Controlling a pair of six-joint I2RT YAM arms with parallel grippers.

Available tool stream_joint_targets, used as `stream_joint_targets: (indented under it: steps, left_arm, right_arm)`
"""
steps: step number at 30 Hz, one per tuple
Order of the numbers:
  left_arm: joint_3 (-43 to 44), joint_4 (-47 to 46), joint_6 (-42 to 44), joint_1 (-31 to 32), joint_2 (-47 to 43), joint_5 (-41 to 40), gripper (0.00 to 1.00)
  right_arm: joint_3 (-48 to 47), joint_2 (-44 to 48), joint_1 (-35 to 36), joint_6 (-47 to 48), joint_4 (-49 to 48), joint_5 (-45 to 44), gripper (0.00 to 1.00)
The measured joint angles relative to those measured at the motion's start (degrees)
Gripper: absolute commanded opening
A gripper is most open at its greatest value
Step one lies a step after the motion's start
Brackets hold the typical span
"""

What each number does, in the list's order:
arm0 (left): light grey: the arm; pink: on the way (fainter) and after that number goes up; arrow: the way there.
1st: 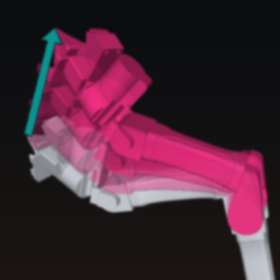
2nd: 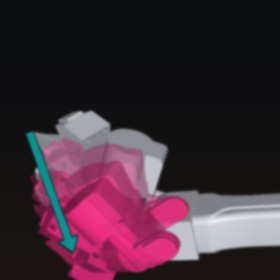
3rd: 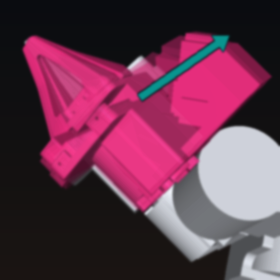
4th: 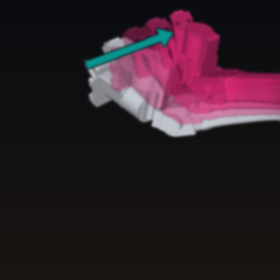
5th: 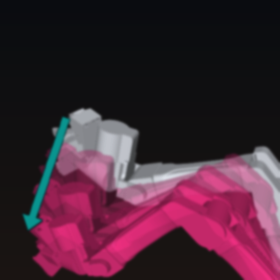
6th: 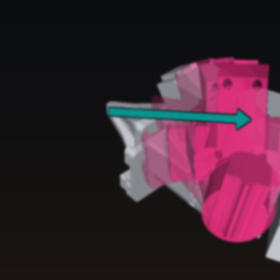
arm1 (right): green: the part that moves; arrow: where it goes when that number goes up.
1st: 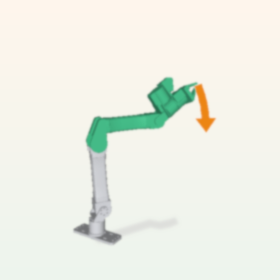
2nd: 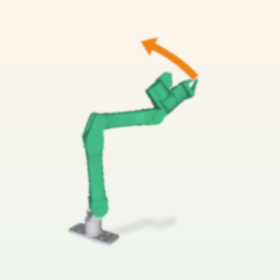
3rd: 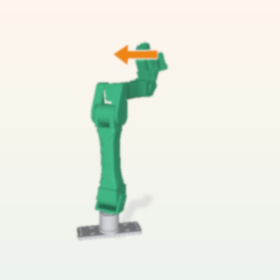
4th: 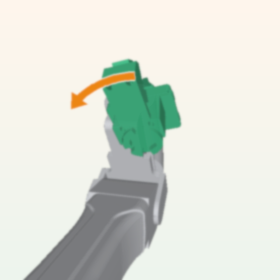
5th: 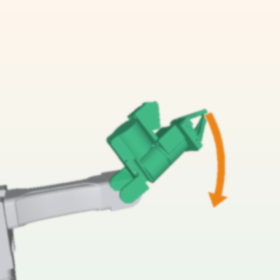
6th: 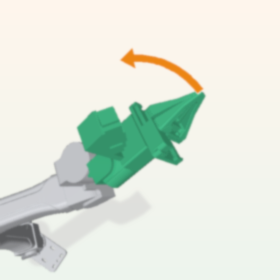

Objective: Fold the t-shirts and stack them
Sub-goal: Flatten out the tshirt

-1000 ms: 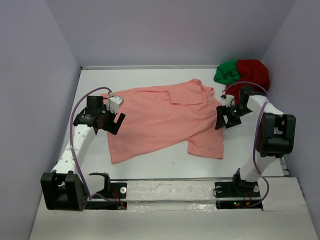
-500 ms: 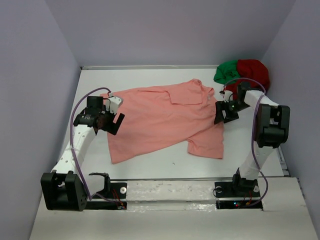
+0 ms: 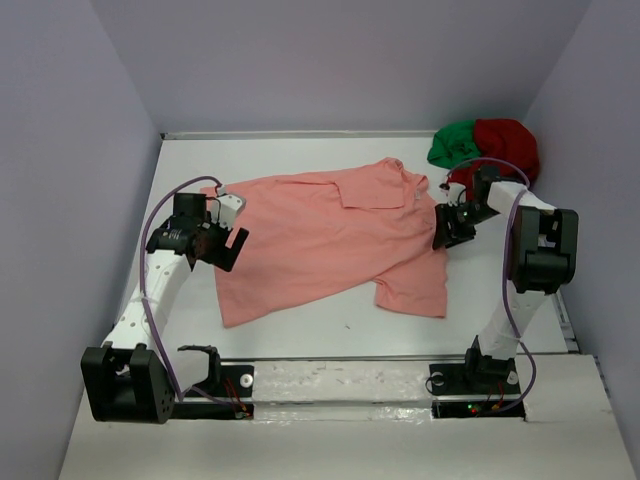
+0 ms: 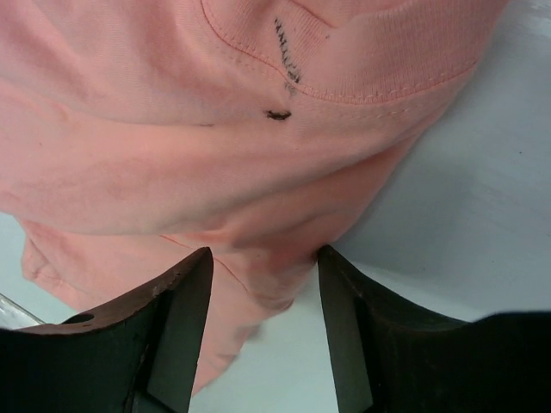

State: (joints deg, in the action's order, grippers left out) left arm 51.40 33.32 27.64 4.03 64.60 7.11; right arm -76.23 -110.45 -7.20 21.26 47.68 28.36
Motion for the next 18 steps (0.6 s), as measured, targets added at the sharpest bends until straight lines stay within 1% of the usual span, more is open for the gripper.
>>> stream_joint_targets:
  steps: [1, 2, 4, 5, 7, 9, 10, 14, 16, 18]
  left_arm:
    - [0.0, 0.28, 0.15, 0.0, -0.02, 0.0, 0.96]
    - [0.0, 0.68, 0.37, 0.0, -0.09, 0.09, 0.95]
    - [0.0, 1.29, 0.68, 0.0, -0.28, 0.22, 0.95]
    - [0.0, 1.66, 0.94, 0.0, -0.35, 0.26, 0.95]
    - [0.0, 2.27, 1.51, 0.02, -0.37, 0.39, 0.94]
    - [0.0, 3.17, 2.08, 0.02, -0.37, 0.68, 0.91]
    - [0.02, 3.5, 2.32, 0.02, -0.33, 0.96, 0.85]
    - [1.2, 7.34, 3.89, 0.02, 1.33, 3.91, 0.75]
    - [2.05, 9.29, 4.66, 0.04, 2.8, 5.27, 0.67]
    - [3.48, 12.22, 5.75, 0.09, 5.05, 6.25, 0.66]
  right_arm:
    - [0.22, 0.0, 0.0, -0.02, -0.17, -0.11, 0.45]
    - [0.57, 0.0, 0.0, 0.07, -0.24, -0.26, 0.3]
    - [1.64, 0.17, 0.0, 0.02, -0.44, -0.59, 0.05]
    - [2.38, 0.33, 0.0, 0.0, -0.46, -0.74, 0.0]
    - [3.69, 0.66, 0.0, 0.04, -0.44, -0.98, 0.0]
    - [4.42, 1.25, 0.0, -0.04, -0.22, -1.14, 0.0]
    - [4.52, 1.57, 0.0, -0.07, -0.2, -1.25, 0.0]
    - [4.61, 3.56, 0.0, -0.28, -0.17, -1.6, 0.0]
    - [4.33, 4.81, 0.0, -0.33, 0.07, -1.66, 0.0]
    - [3.45, 5.2, 0.0, -0.42, 0.39, -1.79, 0.0]
